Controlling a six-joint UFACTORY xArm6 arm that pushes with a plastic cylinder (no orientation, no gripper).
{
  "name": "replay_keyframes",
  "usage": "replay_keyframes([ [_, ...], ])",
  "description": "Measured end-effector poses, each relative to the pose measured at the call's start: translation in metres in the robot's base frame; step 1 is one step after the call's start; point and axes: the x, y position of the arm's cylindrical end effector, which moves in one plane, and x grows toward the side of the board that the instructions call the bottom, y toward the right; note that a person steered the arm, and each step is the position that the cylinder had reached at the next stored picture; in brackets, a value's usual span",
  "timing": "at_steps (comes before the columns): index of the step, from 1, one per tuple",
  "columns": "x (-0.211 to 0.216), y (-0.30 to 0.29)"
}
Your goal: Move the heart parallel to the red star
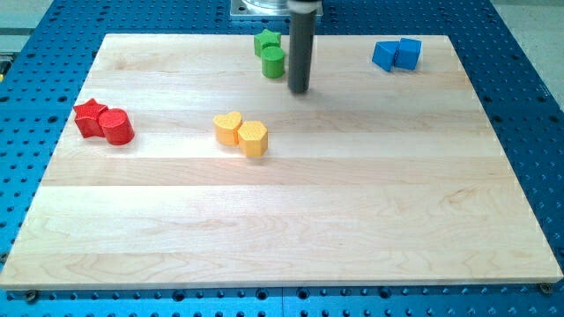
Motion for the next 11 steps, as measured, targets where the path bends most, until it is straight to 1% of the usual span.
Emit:
replay_keyframes([
  [1, 0.028, -0.008],
  [2, 0.070, -0.070],
  [3, 0.095, -0.122],
  [4, 0.097, -0.123],
  [5, 0.080, -0.128],
  [6, 0.095, -0.180],
  [7, 0.143, -0.223],
  [8, 0.185, -0.214],
  [9, 0.144, -0.217],
  [10, 0.151, -0.249],
  [11, 0.192, -0.256],
])
